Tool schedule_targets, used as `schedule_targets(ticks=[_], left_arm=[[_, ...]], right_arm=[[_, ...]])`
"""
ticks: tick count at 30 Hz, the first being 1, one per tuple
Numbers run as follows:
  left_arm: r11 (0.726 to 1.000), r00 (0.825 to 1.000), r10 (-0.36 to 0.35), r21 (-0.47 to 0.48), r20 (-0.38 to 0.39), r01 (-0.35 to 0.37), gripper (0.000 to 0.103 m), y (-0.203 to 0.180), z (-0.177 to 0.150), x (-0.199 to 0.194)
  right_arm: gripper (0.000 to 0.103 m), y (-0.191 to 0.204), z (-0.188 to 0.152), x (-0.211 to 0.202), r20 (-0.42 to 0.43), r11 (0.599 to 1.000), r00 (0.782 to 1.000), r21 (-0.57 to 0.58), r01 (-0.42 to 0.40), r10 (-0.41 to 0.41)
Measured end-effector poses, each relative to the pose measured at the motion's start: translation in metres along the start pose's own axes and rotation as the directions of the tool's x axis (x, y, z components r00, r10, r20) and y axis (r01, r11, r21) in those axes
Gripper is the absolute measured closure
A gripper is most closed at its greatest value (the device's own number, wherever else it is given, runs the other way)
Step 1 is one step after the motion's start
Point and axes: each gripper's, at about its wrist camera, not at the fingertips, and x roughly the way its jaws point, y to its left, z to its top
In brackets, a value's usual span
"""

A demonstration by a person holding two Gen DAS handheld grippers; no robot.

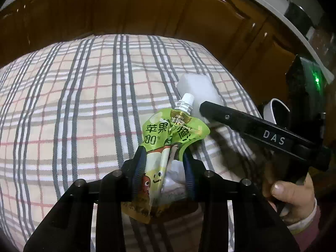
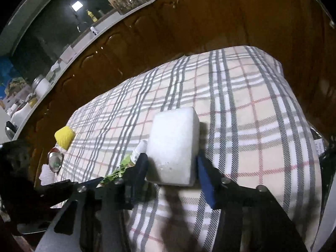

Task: Collect trash
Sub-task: 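Carry the green pouch and white foam block over the black bin with both grippers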

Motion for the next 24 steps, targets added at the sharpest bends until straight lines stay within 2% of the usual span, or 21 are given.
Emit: schedule_targets(ticks=[1, 2, 3, 6, 13, 24], left_arm=[[1.0, 1.0, 0.002, 0.008, 0.006, -0.002, 0.073, -0.002, 0.0, 0.001], [1.0, 1.0, 0.003, 0.017, 0.013, -0.003, 0.078, -0.004, 0.0, 0.001], [0.999, 1.0, 0.014, 0.032, 0.022, -0.014, 0.082, -0.008, 0.0, 0.0], [0.997, 0.998, 0.046, 0.06, 0.038, -0.048, 0.086, -0.016, -0.002, -0.003], [0.999, 0.998, 0.004, 0.045, 0.06, -0.007, 0.088, -0.026, -0.011, -0.018], [0.993, 0.996, -0.029, 0.116, 0.086, 0.019, 0.088, -0.079, -0.027, -0.035]], right_arm=[[0.062, -0.001, -0.001, -0.003, 0.006, 1.0, 1.0, 0.008, -0.006, 0.006], [0.074, -0.004, -0.002, -0.011, 0.022, 1.0, 1.0, 0.021, -0.003, 0.002], [0.078, -0.006, -0.003, -0.015, 0.027, 1.0, 1.0, 0.026, -0.011, 0.01], [0.08, -0.01, -0.006, -0.034, 0.055, 1.0, 0.998, 0.029, 0.001, -0.003], [0.082, -0.012, -0.025, -0.084, 0.135, 1.0, 0.991, 0.028, 0.01, -0.014], [0.082, -0.024, -0.069, -0.136, 0.193, 0.997, 0.981, 0.08, 0.022, -0.037]])
